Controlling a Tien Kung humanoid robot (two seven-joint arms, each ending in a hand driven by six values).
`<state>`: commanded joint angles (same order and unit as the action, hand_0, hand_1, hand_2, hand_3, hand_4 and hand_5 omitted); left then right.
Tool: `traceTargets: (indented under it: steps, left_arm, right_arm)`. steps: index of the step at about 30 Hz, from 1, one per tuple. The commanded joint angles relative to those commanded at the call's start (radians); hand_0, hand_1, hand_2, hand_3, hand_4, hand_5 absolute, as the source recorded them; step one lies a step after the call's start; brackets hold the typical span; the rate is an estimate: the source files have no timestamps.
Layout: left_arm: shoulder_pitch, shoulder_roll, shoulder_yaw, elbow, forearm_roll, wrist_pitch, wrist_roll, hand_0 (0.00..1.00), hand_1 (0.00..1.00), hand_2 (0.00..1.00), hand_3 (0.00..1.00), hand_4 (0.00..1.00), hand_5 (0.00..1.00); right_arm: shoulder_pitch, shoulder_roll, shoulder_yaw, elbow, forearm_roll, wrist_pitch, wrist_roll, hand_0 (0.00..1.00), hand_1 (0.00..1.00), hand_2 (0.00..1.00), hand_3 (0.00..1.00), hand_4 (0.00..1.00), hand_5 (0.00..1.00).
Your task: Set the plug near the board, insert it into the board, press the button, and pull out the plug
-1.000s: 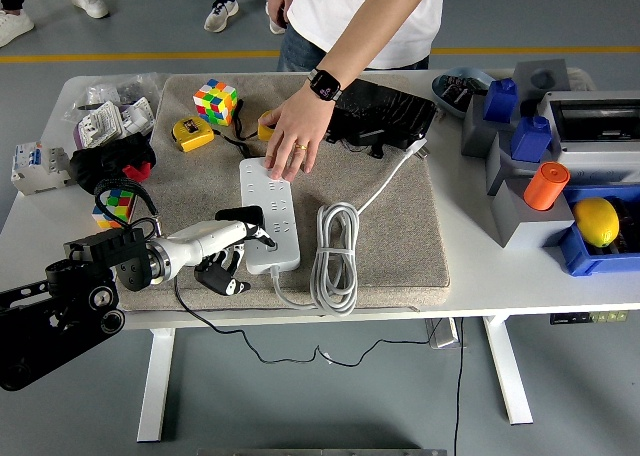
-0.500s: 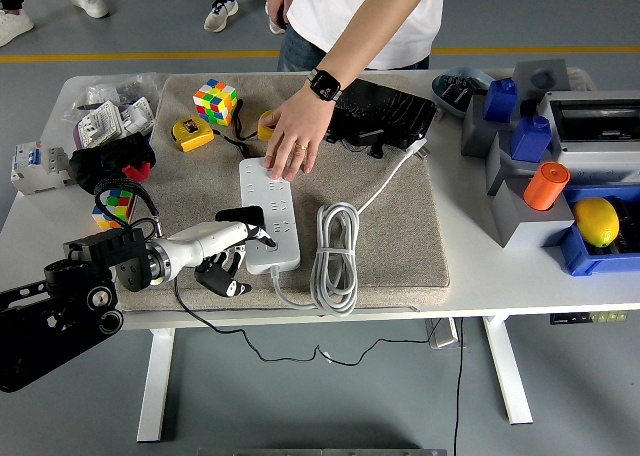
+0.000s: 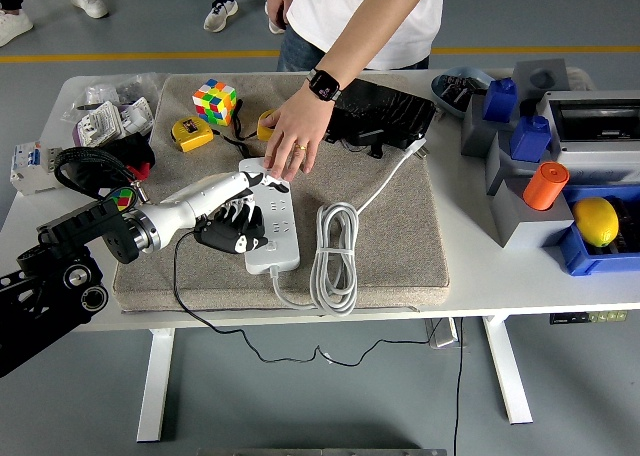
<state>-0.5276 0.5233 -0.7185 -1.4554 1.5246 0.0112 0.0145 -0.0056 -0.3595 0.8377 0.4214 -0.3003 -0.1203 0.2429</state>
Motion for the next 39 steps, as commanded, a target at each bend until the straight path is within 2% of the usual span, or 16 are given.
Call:
traceTargets:
  steps: [5,6,11,12,23,24,30,31,36,37,39]
  left_arm:
    - [0.011,-0.005,-0.031,0.022,0.008,0.014,-0.022,0.291,0.493,0.546,0.71,0.998,0.28]
    - [0.011,-0.006,-0.032,0.026,0.011,0.015,-0.024,0.711,0.758,0.756,0.781,0.998,0.458]
    - [0.007,-0.009,-0.027,0.058,0.036,0.016,-0.022,0.711,0.758,0.756,0.781,0.998,0.458]
    - [0.004,-0.012,-0.024,0.069,0.045,0.017,-0.02,0.832,0.872,0.891,0.843,0.998,0.55]
    - [-0.025,-0.043,0.01,0.152,0.113,0.036,0.0,0.829,0.862,0.87,0.823,0.998,0.558]
    - [-0.028,-0.046,0.014,0.158,0.121,0.038,0.006,0.767,0.784,0.806,0.801,0.998,0.52]
    - [-0.049,-0.068,0.046,0.198,0.16,0.047,0.047,0.767,0.784,0.806,0.801,0.998,0.52]
    - [-0.051,-0.072,0.051,0.204,0.173,0.049,0.051,0.693,0.704,0.751,0.781,0.998,0.452]
    - [-0.06,-0.082,0.078,0.226,0.2,0.062,0.057,0.693,0.704,0.751,0.781,0.998,0.452]
    - [-0.06,-0.085,0.084,0.233,0.211,0.069,0.055,0.676,0.686,0.728,0.765,0.998,0.413]
    - [-0.059,-0.09,0.091,0.243,0.222,0.078,0.052,0.676,0.686,0.728,0.765,0.998,0.413]
  right_arm:
    - [0.003,0.001,0.002,0.0,-0.001,0.0,0.0,0.706,0.708,0.705,0.597,0.998,0.588]
    - [0.003,0.001,0.002,0.0,-0.001,0.0,0.0,0.706,0.708,0.705,0.597,0.998,0.588]
    - [0.004,0.001,0.003,-0.001,0.0,0.001,0.0,0.706,0.708,0.705,0.597,0.998,0.588]
    - [0.004,0.001,0.003,-0.001,0.001,0.0,0.0,0.706,0.708,0.705,0.597,0.998,0.588]
    - [0.004,0.001,0.0,0.0,0.001,0.0,0.0,0.706,0.708,0.705,0.598,0.998,0.588]
    - [0.004,0.001,0.0,0.0,0.0,0.0,0.0,0.706,0.708,0.705,0.598,0.998,0.587]
    - [0.006,0.0,-0.001,0.001,0.0,0.0,0.0,0.706,0.708,0.705,0.598,0.998,0.587]
    - [0.007,0.0,-0.001,0.0,0.0,0.0,0.0,0.706,0.708,0.705,0.599,0.998,0.588]
    - [0.006,-0.002,-0.003,0.0,0.001,0.0,0.0,0.706,0.708,0.705,0.599,0.998,0.588]
    - [0.005,-0.003,-0.004,0.0,0.002,0.0,0.0,0.706,0.708,0.705,0.599,0.998,0.588]
    - [0.004,-0.004,-0.005,0.0,0.001,0.0,0.0,0.706,0.708,0.705,0.599,0.998,0.588]
